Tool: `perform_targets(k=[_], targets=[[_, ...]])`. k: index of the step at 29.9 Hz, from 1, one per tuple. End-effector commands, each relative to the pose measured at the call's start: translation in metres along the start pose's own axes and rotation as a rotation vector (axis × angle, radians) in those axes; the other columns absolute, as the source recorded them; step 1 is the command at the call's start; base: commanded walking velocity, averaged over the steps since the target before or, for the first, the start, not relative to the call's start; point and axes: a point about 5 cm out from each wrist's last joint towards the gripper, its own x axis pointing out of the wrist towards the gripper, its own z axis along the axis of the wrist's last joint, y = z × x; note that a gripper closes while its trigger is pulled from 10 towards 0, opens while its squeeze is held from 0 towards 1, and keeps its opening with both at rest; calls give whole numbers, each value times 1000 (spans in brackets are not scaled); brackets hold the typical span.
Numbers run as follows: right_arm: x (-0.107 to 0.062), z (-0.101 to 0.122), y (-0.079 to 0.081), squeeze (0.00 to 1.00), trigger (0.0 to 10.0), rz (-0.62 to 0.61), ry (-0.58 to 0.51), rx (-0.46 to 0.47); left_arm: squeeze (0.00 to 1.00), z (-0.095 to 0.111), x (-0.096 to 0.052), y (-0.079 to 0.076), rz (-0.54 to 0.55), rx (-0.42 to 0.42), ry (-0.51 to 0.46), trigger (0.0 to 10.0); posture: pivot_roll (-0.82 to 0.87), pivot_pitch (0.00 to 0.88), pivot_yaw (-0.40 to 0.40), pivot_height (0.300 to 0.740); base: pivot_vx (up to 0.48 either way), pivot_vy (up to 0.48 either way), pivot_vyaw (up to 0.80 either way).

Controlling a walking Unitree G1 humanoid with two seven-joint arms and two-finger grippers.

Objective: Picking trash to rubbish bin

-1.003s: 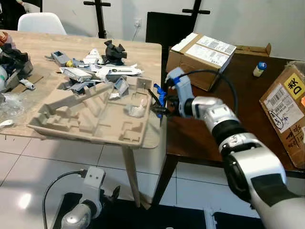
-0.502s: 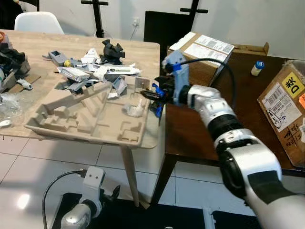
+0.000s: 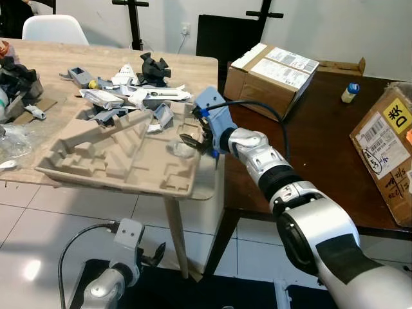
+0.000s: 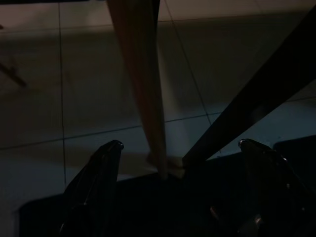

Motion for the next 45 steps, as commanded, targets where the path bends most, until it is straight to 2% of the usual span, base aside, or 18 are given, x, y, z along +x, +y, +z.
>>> perform_targets(k=[1, 8, 12, 16, 23, 34, 35, 36, 37, 45], targets=[[1, -16, 10, 0, 10000, 37, 72, -10, 0, 0, -4, -8, -36, -3, -15, 10000, 52, 154, -77, 740, 0, 0, 0], [5, -26, 26, 0, 10000, 114, 111, 29, 0, 16, -12, -10, -61, 29, -93, 10000, 63, 169, -82, 740, 0, 0, 0], [8, -30, 36, 0, 10000, 150, 131, -9, 0, 15, -15, -8, -43, 31, -83, 10000, 75, 178, -90, 740, 0, 0, 0], [9, -30, 39, 0, 10000, 139, 147, -41, 0, 13, -17, -10, -40, 30, -73, 10000, 76, 180, -91, 740, 0, 0, 0], [11, -24, 29, 0, 10000, 20, 161, -43, 0, 13, -21, -15, -51, 27, -66, 10000, 82, 193, -96, 740, 0, 0, 0], [11, -23, 27, 0, 10000, 6, 195, 7, 0, 14, -25, -14, -50, 32, -53, 10000, 91, 197, -98, 740, 0, 0, 0], [11, -24, 28, 0, 2510, 13, 200, 18, 0, 14, -25, -14, -50, 33, -51, 10000, 92, 197, -98, 740, 0, 0, 0], [11, -24, 28, 0, 2510, 13, 200, 18, 0, 14, -25, -14, -50, 33, -51, 10000, 92, 197, -98, 740, 0, 0, 0], [12, -24, 30, 0, 0, 24, 203, 27, 0, 14, -25, -14, -51, 34, -50, 10000, 92, 196, -97, 740, 0, 0, 0], [12, -26, 31, 0, 0, 38, 209, 32, 0, 15, -25, -14, -56, 38, -46, 10000, 92, 196, -97, 740, 0, 0, 0]])
